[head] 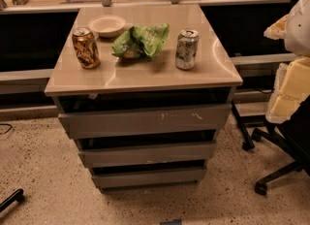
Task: Open bottom drawer
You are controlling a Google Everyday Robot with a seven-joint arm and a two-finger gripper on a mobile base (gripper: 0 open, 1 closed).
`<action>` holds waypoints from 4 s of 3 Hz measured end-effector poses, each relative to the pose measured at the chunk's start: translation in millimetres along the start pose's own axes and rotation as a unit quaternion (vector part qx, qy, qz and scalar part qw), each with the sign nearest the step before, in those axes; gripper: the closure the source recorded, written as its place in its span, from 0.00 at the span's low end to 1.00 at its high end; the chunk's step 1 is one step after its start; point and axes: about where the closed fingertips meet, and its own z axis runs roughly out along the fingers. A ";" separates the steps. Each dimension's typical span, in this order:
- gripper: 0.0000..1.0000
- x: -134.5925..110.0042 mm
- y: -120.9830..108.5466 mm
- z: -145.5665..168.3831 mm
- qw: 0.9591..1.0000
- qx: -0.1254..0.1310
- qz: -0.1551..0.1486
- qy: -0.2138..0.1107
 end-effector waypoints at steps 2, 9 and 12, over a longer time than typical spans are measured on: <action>0.18 -0.3 8.2 17.6 1.000 0.002 0.003 -0.015; 1.00 14.3 114.5 281.9 0.998 -0.060 -0.022 -0.028; 1.00 80.2 166.2 501.6 0.993 -0.088 0.072 -0.044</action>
Offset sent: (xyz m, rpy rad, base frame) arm -0.0069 0.0137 -0.0634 0.0886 -0.0124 -0.0006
